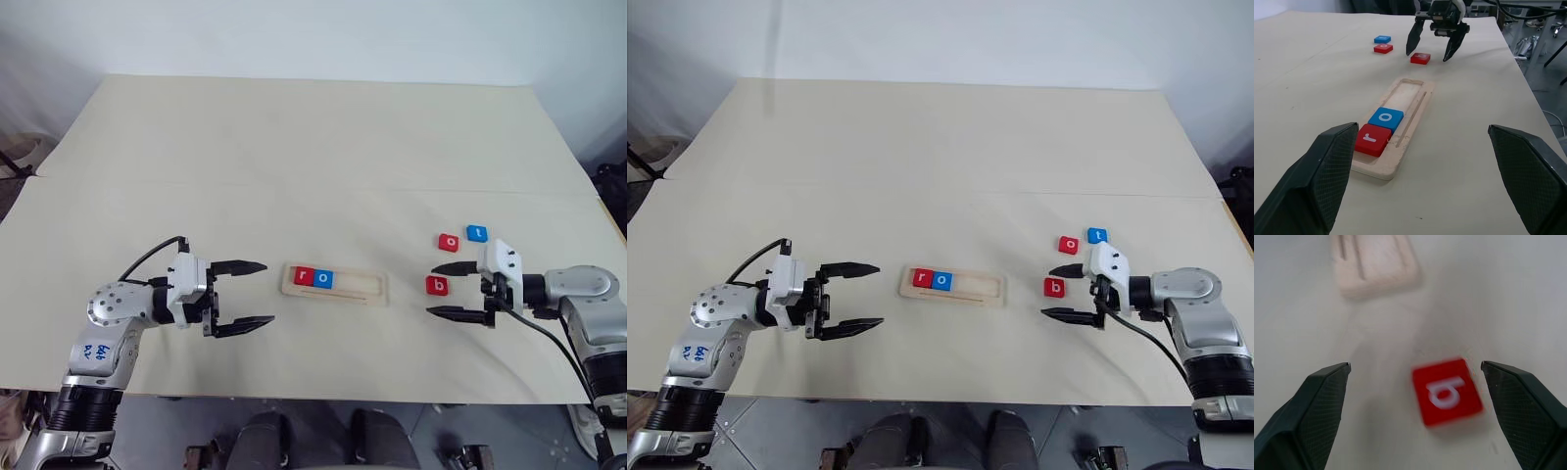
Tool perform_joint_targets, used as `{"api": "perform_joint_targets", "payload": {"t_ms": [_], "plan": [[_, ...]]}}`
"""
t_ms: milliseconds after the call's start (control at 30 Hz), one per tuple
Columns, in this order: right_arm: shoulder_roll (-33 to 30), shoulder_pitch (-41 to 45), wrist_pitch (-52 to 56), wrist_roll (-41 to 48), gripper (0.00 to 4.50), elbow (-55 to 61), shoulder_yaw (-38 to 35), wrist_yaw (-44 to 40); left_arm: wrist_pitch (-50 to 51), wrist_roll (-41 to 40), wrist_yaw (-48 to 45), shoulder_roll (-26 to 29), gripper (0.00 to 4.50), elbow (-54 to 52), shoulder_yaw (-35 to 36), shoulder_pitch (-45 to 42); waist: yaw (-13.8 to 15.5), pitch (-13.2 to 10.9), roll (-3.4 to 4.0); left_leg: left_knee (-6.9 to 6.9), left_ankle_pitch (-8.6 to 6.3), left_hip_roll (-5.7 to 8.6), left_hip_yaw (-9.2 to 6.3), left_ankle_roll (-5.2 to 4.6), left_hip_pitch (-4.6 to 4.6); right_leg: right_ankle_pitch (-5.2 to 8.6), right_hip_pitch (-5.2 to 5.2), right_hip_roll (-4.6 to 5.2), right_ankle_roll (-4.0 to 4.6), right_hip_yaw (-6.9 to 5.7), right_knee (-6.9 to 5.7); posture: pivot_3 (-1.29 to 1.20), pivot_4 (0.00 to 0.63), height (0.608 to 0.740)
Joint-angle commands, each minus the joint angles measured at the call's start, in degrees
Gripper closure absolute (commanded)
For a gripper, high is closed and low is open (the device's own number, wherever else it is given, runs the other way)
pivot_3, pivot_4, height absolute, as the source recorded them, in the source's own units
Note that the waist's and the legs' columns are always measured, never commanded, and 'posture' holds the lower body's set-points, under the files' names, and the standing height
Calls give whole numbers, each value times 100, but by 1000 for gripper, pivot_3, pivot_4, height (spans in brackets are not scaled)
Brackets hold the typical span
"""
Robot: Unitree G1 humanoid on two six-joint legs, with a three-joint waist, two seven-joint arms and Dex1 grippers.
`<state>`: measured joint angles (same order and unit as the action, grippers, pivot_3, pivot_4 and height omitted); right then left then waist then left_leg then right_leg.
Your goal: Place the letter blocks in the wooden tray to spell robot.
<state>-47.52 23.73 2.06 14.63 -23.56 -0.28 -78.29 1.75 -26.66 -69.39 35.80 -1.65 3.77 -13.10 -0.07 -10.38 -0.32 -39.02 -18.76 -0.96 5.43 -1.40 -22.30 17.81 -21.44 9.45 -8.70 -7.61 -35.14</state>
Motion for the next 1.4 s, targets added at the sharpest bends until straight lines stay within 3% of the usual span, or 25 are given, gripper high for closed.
{"api": "perform_joint_targets", "payload": {"t_ms": [33,200,233,333,533,633,800,1100,1267,1400], "plan": [[-27,192,-180,-87,28,-343,-5,-90,-79,-59,12,-1,0,-107,71,-85,-3,0,0,0,0,0,0,0,0,0,0,0,0,0,0,0,150,740],[97,442,-216,-187,28,-721,91,-179,-61,-67,21,-39,0,-166,23,-76,-11,0,0,0,0,-2,0,0,1,0,0,-1,0,0,-5,0,150,740],[126,478,-215,-187,200,-761,100,-201,-61,-67,14,-44,0,-157,16,-85,-12,0,0,-1,0,-2,0,0,2,0,-1,-1,0,0,-6,0,150,740],[200,548,-221,-173,959,-823,111,-248,-74,-62,-8,-49,0,-111,10,-113,-13,0,0,-4,0,-2,0,0,2,0,0,-1,0,1,-8,0,150,740],[155,518,-118,-143,3016,-736,67,-291,-67,-39,-24,-33,0,-22,17,-201,-6,0,0,-4,0,-1,0,0,1,0,0,0,0,1,-8,0,150,740],[37,540,204,-42,3032,-411,23,-356,-63,-15,-12,-58,0,40,-12,-289,-8,0,0,-5,0,-1,0,0,2,0,0,0,0,1,-8,0,150,740],[-72,472,1554,379,3032,1150,3,-250,-137,58,-26,-158,0,288,-73,-463,-2,-1,4,-6,0,-2,-1,0,1,0,-3,0,0,1,-14,0,150,740],[380,651,3590,705,3032,3205,357,1021,-276,225,-144,-254,0,832,-261,-829,3,-1,4,-6,0,-1,-4,1,-1,0,-5,1,0,1,-15,0,150,740],[685,605,3925,625,3032,3557,712,1525,-377,268,-196,-297,0,1062,-273,-978,12,-1,3,-7,0,5,-5,0,-7,0,-9,4,0,0,-14,0,150,740],[954,692,3512,238,3032,3295,1165,1771,-434,279,-162,-355,0,1090,-270,-967,-5,-1,3,-6,0,4,-4,0,-7,0,-10,2,0,-3,-16,0,150,740]]}}
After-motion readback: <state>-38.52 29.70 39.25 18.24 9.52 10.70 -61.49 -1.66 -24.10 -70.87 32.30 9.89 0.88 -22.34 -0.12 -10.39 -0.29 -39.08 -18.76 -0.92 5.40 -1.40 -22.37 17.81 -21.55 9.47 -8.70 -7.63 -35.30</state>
